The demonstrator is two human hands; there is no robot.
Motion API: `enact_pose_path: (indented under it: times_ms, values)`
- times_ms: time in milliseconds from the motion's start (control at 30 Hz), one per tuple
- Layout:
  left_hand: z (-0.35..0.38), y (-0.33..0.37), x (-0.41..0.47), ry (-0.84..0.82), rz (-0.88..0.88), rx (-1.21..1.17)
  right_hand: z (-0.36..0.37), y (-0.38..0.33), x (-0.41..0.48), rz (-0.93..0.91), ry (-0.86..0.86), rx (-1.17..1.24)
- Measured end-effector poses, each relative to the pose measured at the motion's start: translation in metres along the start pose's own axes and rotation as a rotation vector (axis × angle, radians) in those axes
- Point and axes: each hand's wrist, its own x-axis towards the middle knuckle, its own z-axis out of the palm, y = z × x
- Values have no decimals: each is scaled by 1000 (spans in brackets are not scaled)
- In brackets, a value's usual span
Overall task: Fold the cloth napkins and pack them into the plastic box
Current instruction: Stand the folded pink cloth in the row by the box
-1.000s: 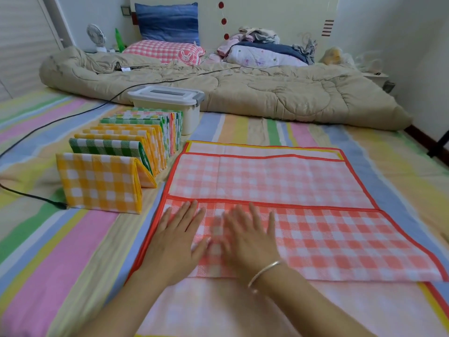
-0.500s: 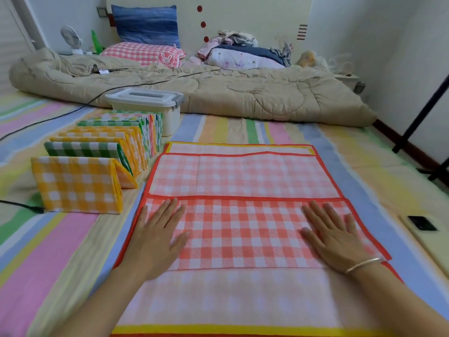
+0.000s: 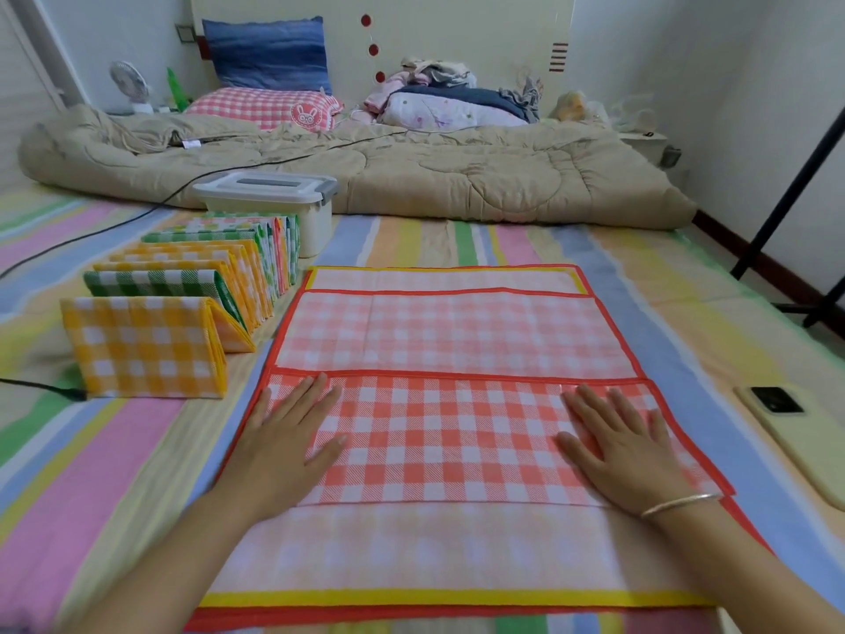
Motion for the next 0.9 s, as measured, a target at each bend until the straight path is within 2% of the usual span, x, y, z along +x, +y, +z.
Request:
enact_pose_path:
  times_ms: [133, 167, 233, 300, 400, 500, 600, 733, 900]
  values:
    - [-7, 11, -4, 40, -30, 193, -5, -1, 0, 3, 3, -2]
    - [-12, 18, -4, 93, -38, 239, -7, -3, 0, 4, 15, -2]
    - [-26, 41, 1, 129, 1, 305, -14, -6, 3, 7, 47, -1]
    - [-37, 69, 8, 75, 164, 298, -23, -9, 8, 17, 51, 6]
    - [-47, 113, 23, -9, 377, 120, -39, -14, 21, 26, 84, 31]
    - [-44, 139, 39, -48, 371, 9, -55, -25, 43, 5, 202, 40]
    - [-42, 149, 51, -68, 342, 57, -70, -46, 72, -74, 237, 11]
    - [-41, 146, 57, -43, 362, 68, -82, -83, 127, -203, 227, -47]
    - [-24, 140, 65, 63, 398, 32, -82, -117, 193, -214, 86, -163]
